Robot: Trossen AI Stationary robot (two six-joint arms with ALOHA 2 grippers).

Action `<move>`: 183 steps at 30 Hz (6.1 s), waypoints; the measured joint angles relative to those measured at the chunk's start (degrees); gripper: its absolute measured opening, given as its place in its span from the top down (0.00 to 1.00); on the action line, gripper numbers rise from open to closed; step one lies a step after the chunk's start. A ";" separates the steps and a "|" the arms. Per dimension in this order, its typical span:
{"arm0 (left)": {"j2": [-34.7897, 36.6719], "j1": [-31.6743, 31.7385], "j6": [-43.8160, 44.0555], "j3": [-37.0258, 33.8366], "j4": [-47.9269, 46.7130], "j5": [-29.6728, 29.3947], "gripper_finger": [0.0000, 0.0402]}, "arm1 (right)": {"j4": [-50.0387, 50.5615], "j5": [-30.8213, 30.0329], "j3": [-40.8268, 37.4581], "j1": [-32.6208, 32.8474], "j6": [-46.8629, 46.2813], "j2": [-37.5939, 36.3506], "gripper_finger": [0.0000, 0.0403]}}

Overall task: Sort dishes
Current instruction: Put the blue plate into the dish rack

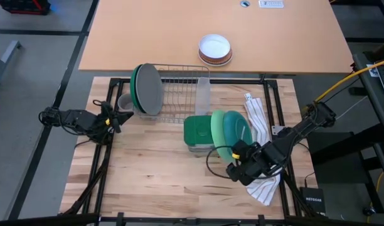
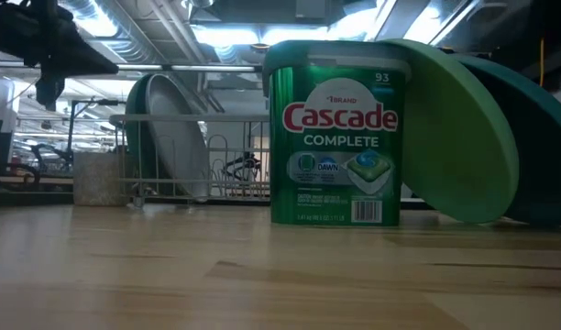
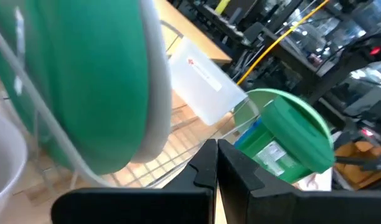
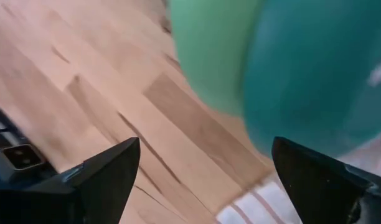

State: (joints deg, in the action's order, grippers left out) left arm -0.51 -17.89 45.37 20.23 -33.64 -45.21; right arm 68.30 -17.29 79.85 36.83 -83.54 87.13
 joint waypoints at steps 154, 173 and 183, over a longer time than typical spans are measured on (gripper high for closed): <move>-42.51 -0.24 -18.61 0.00 46.24 6.06 1.00 | 12.78 -8.93 -6.43 5.89 -25.46 21.44 0.99; -42.51 -0.24 -18.59 0.00 46.24 6.08 1.00 | 12.56 -7.19 -6.43 5.89 -25.67 21.40 0.92; -42.51 -0.24 -18.85 0.00 46.24 6.06 1.00 | 12.54 -5.56 -6.43 5.89 -24.10 21.40 0.92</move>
State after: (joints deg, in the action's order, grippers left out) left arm -43.03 -18.13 26.52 20.23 12.60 -39.15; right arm 80.85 -22.85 73.43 42.72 -107.63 108.53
